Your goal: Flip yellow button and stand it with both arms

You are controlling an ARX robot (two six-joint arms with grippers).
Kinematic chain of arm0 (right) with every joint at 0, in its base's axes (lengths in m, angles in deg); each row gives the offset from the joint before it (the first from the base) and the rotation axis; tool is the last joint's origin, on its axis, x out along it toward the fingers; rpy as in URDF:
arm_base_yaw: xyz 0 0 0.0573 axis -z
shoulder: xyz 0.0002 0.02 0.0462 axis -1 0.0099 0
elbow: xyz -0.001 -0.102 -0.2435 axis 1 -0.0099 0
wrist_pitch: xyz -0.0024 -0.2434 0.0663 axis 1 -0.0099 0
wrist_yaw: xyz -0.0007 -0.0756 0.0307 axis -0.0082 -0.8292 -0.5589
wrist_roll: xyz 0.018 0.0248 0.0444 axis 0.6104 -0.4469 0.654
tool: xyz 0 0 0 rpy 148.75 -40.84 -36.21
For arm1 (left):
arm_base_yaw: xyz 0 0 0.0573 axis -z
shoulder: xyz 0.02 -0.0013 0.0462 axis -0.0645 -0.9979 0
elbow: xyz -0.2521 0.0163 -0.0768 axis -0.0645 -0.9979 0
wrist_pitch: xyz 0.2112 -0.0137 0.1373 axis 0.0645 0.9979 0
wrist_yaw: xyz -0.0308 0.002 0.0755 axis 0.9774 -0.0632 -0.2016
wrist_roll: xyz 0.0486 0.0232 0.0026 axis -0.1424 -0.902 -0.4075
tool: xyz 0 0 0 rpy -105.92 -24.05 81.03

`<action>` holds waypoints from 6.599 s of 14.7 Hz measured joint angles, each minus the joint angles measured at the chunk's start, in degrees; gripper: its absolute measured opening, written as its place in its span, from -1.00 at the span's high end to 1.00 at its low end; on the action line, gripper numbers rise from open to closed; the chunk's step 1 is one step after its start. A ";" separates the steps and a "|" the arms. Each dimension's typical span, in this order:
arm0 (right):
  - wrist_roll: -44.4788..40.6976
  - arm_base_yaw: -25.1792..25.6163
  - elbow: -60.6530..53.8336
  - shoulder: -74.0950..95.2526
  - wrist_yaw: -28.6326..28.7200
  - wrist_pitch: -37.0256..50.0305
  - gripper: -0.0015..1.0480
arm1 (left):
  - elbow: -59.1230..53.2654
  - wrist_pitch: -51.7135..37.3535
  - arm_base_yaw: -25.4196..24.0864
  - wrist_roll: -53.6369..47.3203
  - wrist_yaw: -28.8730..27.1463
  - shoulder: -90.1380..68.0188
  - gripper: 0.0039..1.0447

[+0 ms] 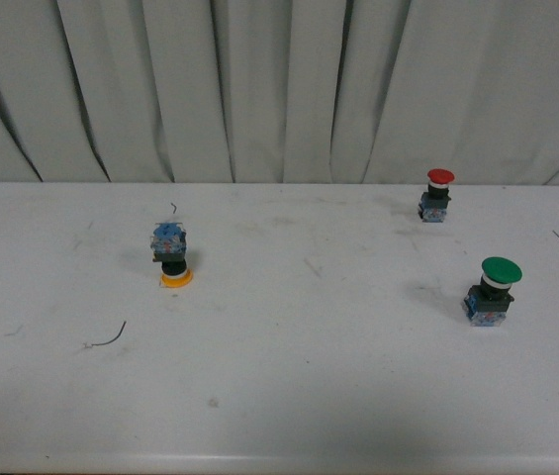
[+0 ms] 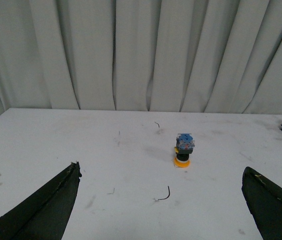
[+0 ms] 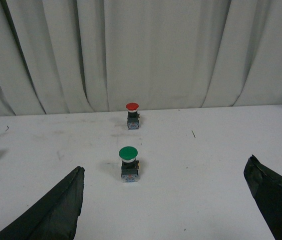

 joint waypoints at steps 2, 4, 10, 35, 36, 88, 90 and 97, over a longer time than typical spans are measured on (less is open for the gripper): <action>0.00 0.00 0.00 -0.02 0.00 0.00 -0.87 | 0.00 0.00 0.00 0.00 0.00 0.00 -0.88; 0.00 0.00 0.00 -0.02 0.00 0.00 -0.87 | 0.00 0.00 0.00 0.00 0.00 0.00 -0.88; 0.00 0.00 0.00 -0.02 -0.02 -0.02 -0.87 | 2.23 6.93 2.71 3.30 -6.51 -2.38 -0.88; 0.00 0.00 0.00 -0.02 0.00 0.00 -0.87 | 81.68 -0.24 10.01 4.37 -4.76 -124.10 -0.88; 0.00 0.00 0.00 -0.02 0.00 0.00 -0.87 | 81.68 0.35 10.01 4.81 -4.90 -125.11 -0.88; 5.60 9.79 0.00 6.95 17.64 12.72 -0.87 | 39.43 -73.72 21.57 63.19 24.09 -105.44 0.33; 8.90 13.66 1.31 26.38 24.09 31.69 -0.87 | 39.50 -73.72 21.57 62.99 24.17 -105.20 0.33; 10.82 0.74 39.01 90.44 4.68 50.23 -0.87 | 39.52 -73.72 21.59 62.16 23.21 -105.11 0.34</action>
